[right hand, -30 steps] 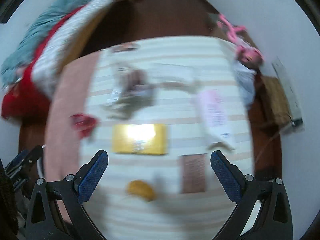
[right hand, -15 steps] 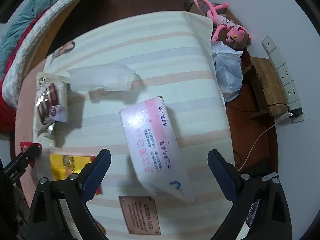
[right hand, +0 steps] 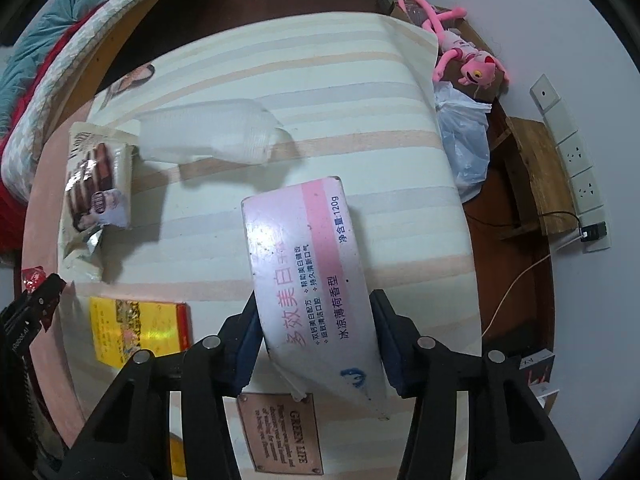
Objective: Collect trash
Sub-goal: 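Grasp the pink tissue pack with the right tool while the left tool grasps the red candy wrapper, then carry the tissue pack and red wrapper to the white bin and release both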
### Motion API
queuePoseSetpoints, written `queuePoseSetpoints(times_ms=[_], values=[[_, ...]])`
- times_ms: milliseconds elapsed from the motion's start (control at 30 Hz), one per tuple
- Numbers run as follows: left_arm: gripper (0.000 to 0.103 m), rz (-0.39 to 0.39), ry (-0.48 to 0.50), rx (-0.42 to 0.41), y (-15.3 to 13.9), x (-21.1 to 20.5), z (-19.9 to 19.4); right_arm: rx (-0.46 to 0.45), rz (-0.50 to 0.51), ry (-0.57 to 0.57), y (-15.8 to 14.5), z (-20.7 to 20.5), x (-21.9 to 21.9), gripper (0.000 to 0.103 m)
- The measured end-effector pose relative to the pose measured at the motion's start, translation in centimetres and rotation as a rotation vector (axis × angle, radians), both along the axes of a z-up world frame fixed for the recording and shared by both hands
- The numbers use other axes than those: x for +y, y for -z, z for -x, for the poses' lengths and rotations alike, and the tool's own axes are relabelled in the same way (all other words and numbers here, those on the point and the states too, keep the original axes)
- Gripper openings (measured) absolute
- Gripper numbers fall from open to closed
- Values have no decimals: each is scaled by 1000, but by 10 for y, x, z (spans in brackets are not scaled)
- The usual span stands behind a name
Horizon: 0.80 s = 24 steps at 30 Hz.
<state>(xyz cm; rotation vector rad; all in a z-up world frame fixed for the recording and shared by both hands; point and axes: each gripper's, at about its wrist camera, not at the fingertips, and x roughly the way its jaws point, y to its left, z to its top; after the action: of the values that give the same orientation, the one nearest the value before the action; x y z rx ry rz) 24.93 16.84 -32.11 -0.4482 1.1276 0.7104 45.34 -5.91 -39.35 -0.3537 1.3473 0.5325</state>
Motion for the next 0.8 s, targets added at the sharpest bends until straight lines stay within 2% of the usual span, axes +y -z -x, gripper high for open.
queuePoseSetpoints(times_ms=[200,367,600,800], values=[[43,-91,37,-58,-45,-16,22,-42,-79,-18,-37,23,-4,53],[43,-130,23,-127,-89,-18,64,-68,-162,-66,-77,56,6,53],[43,-181,-51,-211,-143,3,144,-74,-286,-195,-136,133,52,53],[43,-236,-139,-222,-171,31,223,-49,-369,-343,-169,218,112,53]])
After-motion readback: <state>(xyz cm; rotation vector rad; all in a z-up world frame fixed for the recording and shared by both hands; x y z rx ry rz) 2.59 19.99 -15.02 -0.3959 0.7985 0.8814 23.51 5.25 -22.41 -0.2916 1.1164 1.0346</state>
